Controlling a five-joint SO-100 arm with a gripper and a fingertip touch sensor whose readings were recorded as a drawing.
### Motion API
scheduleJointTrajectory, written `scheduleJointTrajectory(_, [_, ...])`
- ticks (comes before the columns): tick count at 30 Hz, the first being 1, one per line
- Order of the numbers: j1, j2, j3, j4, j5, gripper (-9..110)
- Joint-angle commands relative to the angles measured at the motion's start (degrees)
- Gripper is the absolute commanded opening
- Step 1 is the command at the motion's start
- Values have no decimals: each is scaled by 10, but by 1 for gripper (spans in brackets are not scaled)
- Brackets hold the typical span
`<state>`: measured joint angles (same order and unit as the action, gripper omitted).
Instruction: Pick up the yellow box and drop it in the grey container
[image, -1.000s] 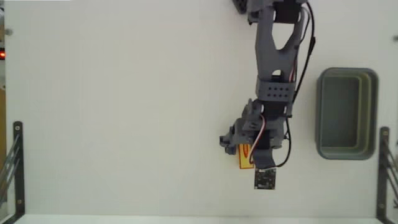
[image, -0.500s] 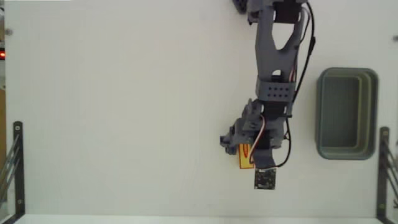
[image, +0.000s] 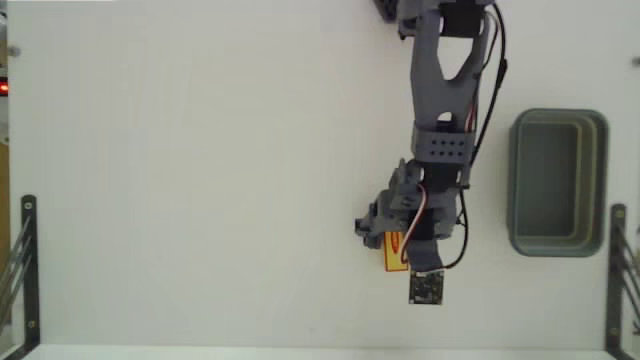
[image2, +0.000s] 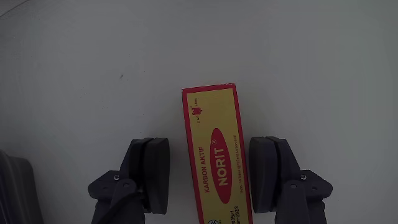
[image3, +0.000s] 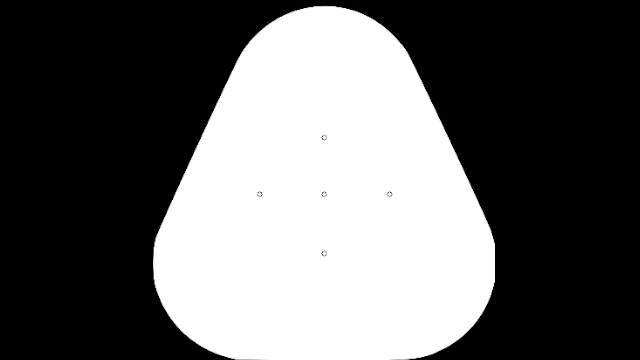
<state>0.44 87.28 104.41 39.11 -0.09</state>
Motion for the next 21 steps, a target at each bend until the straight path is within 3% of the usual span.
scheduleJointTrajectory(1, [8,16,-1,-2,1,76])
scheduleJointTrajectory(21, [8,16,-1,-2,1,70])
